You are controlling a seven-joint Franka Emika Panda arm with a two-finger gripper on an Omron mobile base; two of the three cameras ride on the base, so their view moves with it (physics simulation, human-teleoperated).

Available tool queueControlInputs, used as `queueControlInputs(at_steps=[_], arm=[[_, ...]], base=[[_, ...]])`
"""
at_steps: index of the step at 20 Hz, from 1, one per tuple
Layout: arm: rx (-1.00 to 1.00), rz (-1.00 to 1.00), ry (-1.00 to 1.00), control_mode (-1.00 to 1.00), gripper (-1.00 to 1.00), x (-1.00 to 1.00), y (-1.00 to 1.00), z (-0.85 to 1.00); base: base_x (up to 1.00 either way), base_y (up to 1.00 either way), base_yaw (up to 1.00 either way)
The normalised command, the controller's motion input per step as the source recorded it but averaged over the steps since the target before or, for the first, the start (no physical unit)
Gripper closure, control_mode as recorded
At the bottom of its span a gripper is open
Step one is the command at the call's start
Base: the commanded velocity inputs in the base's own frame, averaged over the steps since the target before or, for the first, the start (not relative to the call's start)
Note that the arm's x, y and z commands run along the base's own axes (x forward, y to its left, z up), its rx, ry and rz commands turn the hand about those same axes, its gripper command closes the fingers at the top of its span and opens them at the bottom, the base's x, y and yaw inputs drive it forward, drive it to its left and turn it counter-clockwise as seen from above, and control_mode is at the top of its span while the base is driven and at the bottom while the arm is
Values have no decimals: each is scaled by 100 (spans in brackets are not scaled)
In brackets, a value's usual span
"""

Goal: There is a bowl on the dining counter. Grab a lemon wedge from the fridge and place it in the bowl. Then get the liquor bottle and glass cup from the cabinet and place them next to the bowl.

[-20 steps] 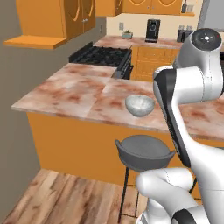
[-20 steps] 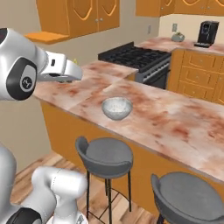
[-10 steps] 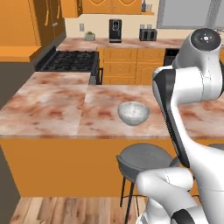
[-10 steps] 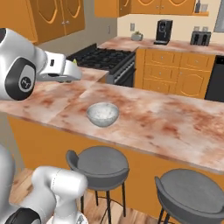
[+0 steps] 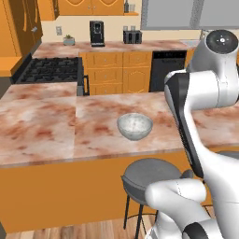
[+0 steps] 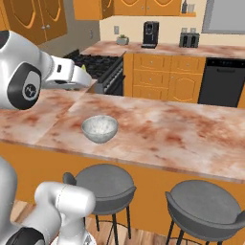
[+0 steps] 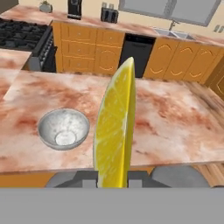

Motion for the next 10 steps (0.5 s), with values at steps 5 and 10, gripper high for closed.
queueControlInputs(at_steps=[5,10], arm=[[7,-1,10,-100,100,60,0,-4],[9,0,25,-100,100,99,8,-37]], base=[[36,0,-6],[0,0,0]])
